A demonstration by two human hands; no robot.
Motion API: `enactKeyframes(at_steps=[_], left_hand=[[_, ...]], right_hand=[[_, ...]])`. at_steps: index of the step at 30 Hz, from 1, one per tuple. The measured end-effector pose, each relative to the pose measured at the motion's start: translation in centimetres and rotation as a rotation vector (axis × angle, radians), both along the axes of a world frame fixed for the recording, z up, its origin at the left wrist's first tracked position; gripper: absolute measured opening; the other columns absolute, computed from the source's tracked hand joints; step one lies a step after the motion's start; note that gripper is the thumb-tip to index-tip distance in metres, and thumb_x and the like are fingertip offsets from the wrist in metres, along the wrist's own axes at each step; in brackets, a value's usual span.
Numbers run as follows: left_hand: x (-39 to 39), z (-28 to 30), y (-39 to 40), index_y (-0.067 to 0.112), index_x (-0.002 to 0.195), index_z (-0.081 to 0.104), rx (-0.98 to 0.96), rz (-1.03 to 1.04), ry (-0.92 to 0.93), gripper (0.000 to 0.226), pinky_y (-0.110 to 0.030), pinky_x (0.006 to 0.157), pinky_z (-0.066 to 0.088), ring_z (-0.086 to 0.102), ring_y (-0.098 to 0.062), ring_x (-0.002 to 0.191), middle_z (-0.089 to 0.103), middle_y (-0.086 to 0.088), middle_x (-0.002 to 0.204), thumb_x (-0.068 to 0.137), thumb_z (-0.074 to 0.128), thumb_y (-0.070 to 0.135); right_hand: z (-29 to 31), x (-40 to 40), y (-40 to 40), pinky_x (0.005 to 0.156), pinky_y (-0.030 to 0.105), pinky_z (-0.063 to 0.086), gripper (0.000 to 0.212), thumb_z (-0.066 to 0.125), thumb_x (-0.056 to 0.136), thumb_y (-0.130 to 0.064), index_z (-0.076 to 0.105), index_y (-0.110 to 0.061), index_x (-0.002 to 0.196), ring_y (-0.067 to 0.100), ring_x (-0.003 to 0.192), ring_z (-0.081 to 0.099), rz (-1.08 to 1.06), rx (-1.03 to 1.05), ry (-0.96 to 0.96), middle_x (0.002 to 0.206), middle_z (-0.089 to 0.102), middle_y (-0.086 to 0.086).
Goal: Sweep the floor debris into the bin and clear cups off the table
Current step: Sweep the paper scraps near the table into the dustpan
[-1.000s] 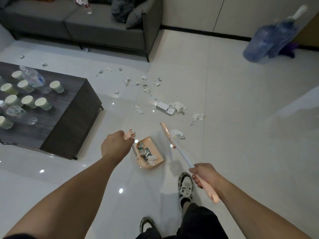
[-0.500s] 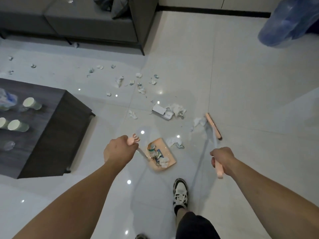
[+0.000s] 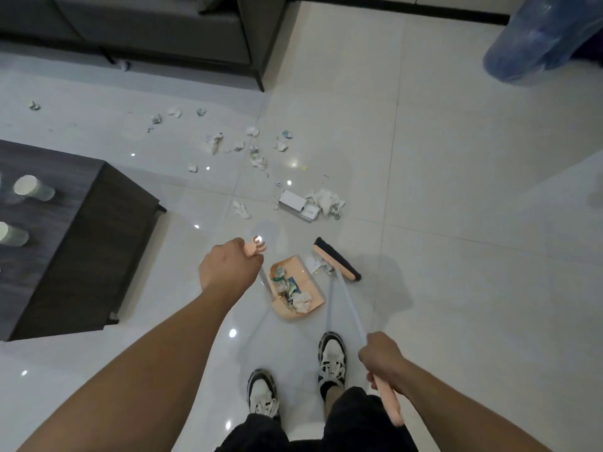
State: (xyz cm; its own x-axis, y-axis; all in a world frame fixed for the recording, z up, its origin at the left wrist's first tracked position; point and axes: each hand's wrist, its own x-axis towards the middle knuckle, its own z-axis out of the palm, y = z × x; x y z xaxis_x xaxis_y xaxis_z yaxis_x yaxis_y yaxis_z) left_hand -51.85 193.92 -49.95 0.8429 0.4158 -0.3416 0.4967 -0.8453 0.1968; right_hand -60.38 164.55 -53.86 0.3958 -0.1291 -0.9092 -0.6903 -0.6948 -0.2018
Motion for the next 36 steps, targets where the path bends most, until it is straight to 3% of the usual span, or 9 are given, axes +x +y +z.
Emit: enactKeyframes(at_steps=[3, 7, 12, 18, 21, 28, 36], left_hand=[[-0.5, 0.0, 0.5, 0.022, 0.078, 0.055, -0.016, -0.018, -0.005, 0.023, -0.03, 0.062, 0.044, 0.059, -0.026, 0.071, 0.058, 0.0, 0.073, 0.082, 0.055, 0.045], [-2.4, -0.2, 1.7, 0.023, 0.08, 0.055, -0.067, -0.028, -0.029, 0.022, -0.03, 0.059, 0.04, 0.058, -0.024, 0.069, 0.058, 0.0, 0.073, 0.082, 0.056, 0.045], [-5.7, 0.0, 3.5, 0.021, 0.071, 0.052, -0.133, -0.011, -0.068, 0.027, -0.028, 0.054, 0.033, 0.053, -0.019, 0.062, 0.057, 0.001, 0.068, 0.079, 0.06, 0.045], [-7.8, 0.9, 4.9, 0.02, 0.076, 0.056, -0.177, -0.041, -0.086, 0.03, -0.031, 0.064, 0.047, 0.06, -0.025, 0.071, 0.062, -0.001, 0.074, 0.08, 0.063, 0.049], [-8.2, 1.2, 5.9, 0.021, 0.076, 0.057, -0.17, -0.029, -0.087, 0.028, -0.031, 0.066, 0.049, 0.061, -0.025, 0.072, 0.063, -0.001, 0.075, 0.08, 0.063, 0.048], [-9.6, 1.2, 8.5, 0.023, 0.072, 0.057, -0.11, 0.055, -0.065, 0.026, -0.026, 0.054, 0.041, 0.058, -0.018, 0.063, 0.061, 0.003, 0.068, 0.08, 0.061, 0.047], [-11.4, -0.9, 10.4, 0.024, 0.07, 0.053, -0.024, 0.14, -0.06, 0.033, -0.026, 0.049, 0.032, 0.052, -0.015, 0.058, 0.057, 0.005, 0.063, 0.077, 0.058, 0.056]], right_hand=[[0.9, -2.3, 1.7, 0.058, 0.027, 0.042, 0.003, 0.048, 0.092, -0.001, 0.048, -0.004, 0.091, 0.026, 0.079, 0.052, 0.092, 0.015, -0.012, 0.087, 0.051, 0.011], [2.3, -5.9, 3.8, 0.046, 0.028, 0.042, 0.009, 0.049, 0.092, -0.001, 0.054, -0.001, 0.099, 0.023, 0.056, 0.05, 0.057, 0.044, 0.015, 0.074, 0.048, 0.01], [4.2, -9.2, 4.8, 0.042, 0.026, 0.04, 0.007, 0.052, 0.088, 0.0, 0.056, -0.003, 0.093, 0.022, 0.047, 0.047, -0.106, 0.131, 0.029, 0.073, 0.05, 0.016], [6.4, -10.4, 4.2, 0.041, 0.023, 0.034, 0.031, 0.058, 0.085, 0.0, 0.062, 0.002, 0.116, 0.016, 0.039, 0.043, -0.227, 0.201, 0.015, 0.061, 0.05, 0.01], [6.8, -9.7, 3.9, 0.04, 0.021, 0.031, 0.038, 0.059, 0.084, 0.002, 0.055, 0.012, 0.121, 0.018, 0.039, 0.041, -0.242, 0.211, -0.049, 0.057, 0.047, 0.01], [4.7, -4.8, 4.7, 0.039, 0.022, 0.033, 0.009, 0.058, 0.087, 0.003, 0.059, -0.001, 0.095, 0.018, 0.039, 0.041, -0.235, 0.197, -0.128, 0.059, 0.046, 0.01], [-0.3, -5.1, 8.1, 0.041, 0.025, 0.041, 0.009, 0.053, 0.088, 0.002, 0.053, -0.003, 0.08, 0.022, 0.042, 0.048, -0.08, 0.153, -0.057, 0.064, 0.051, 0.014]])
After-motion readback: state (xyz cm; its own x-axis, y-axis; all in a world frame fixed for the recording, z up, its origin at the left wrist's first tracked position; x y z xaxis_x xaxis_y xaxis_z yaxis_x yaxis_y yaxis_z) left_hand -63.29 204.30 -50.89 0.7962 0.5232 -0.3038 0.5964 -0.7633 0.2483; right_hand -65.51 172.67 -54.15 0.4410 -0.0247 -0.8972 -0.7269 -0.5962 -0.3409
